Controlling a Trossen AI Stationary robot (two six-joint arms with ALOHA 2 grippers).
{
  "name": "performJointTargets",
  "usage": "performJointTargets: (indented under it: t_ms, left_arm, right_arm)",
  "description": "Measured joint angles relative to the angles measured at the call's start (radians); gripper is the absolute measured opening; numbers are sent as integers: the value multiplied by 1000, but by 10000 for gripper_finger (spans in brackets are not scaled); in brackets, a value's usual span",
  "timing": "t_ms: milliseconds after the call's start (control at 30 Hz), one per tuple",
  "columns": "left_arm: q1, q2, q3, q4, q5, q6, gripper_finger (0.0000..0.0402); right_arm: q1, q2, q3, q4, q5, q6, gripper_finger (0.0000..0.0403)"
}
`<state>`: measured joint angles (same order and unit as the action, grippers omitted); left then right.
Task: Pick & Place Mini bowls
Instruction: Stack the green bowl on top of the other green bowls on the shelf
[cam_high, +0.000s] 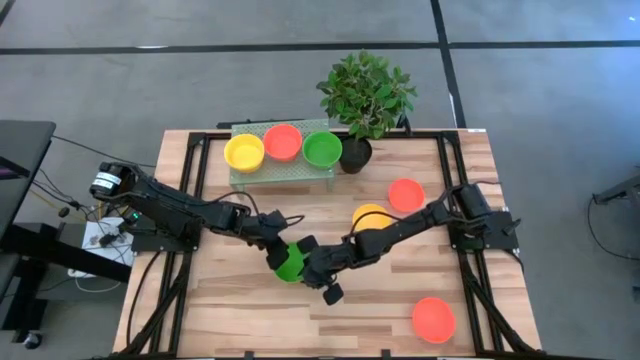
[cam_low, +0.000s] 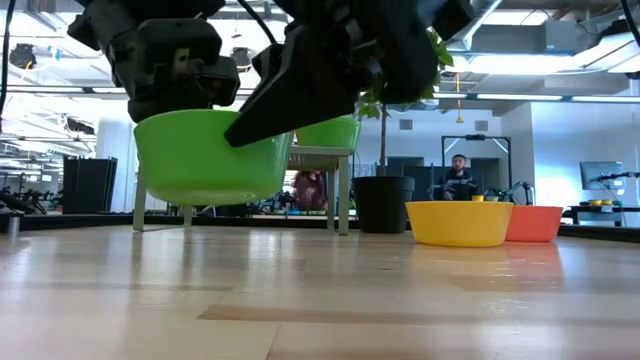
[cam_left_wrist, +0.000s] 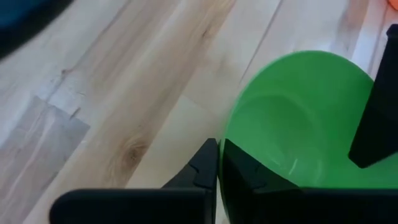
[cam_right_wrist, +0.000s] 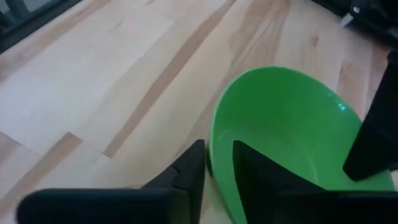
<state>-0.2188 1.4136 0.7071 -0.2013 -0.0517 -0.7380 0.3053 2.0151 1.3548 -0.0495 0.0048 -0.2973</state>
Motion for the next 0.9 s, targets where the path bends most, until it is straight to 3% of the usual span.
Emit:
performJointTargets:
  t_ms: [267, 500, 667, 900]
  left_arm:
    - [0, -1, 1, 25, -9, 30, 40]
    - [-1, -19, 1, 86, -38, 115, 85]
    - [-3, -132, 1, 109, -100, 191, 92]
    - [-26, -357, 1, 103, -204, 317, 92]
  right_arm:
    - [-14, 0, 0, -4, -11, 31, 8]
    - [-8, 0, 0, -6, -1, 154, 10]
    - [4, 2, -2, -40, 18, 257, 6]
    - [38, -27, 3, -171, 205, 283, 5]
